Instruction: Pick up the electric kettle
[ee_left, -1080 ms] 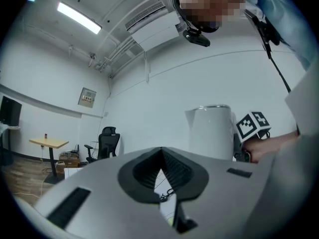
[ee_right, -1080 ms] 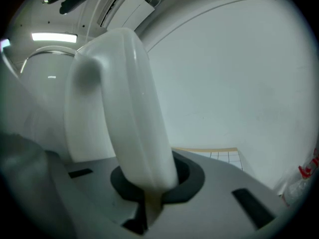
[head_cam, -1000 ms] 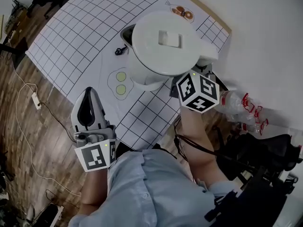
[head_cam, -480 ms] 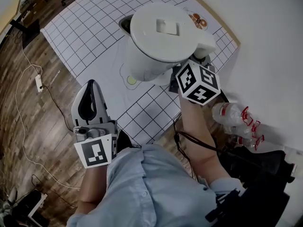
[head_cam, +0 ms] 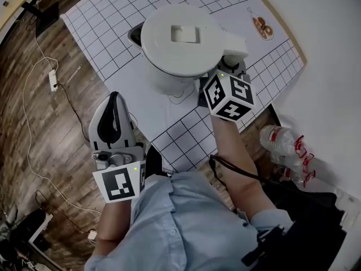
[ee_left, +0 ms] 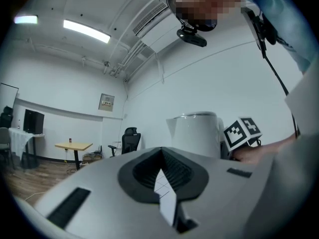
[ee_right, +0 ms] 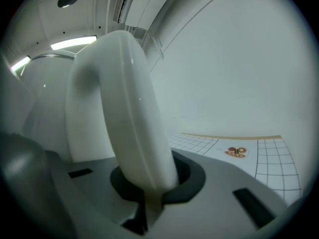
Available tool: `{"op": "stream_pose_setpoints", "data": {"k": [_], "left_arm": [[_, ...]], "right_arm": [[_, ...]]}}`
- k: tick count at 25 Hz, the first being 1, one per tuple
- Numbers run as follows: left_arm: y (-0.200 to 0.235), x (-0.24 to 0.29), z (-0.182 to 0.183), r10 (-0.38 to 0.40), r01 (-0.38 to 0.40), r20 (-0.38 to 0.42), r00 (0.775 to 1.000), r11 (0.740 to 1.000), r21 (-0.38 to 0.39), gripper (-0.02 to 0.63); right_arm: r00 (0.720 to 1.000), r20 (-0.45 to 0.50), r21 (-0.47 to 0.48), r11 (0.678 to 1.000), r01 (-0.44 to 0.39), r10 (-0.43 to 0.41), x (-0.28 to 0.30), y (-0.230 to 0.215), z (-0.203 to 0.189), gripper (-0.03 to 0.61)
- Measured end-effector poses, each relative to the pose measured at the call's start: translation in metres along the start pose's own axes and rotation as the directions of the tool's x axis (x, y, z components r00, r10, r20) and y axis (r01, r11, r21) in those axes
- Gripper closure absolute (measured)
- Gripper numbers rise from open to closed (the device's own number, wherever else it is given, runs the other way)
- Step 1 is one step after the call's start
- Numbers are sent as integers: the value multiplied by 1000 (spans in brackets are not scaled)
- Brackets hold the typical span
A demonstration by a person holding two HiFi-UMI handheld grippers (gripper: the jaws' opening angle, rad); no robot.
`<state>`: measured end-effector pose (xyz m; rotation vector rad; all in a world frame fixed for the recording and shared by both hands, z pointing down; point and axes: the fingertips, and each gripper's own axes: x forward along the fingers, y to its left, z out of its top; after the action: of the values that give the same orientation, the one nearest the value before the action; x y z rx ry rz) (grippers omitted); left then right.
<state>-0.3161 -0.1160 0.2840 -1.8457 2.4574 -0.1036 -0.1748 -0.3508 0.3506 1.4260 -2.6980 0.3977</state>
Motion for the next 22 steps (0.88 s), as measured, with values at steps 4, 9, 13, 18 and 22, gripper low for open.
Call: {"op": "stream_pose_setpoints", "data": {"k": [4,9,13,18,22], "left_arm": [[13,5,-14,14,-15,-40,999,1000,-7,612],[24,13,-35,16,-17,-72,997,1000,-14,612],[29,19,-45,18,-19,-93,996,1000,-16,612],[35,26,-53,24,-26,-109,994,1000,-17,612],[38,27,-58,35,-37,-118,992,999,-12,612]], "right_arm": [[999,-31,11,1000,-25,25,17,13,-27,568],[999,-35,10,999,-34,34,34,24,-53,568],[999,-26,-12,999,-37,36,40,28,-67,565],[999,-40,-13,999,-31,30,42,27,-86,557],[999,-39,-19,999,-32,32,41,25,-97,549]]}}
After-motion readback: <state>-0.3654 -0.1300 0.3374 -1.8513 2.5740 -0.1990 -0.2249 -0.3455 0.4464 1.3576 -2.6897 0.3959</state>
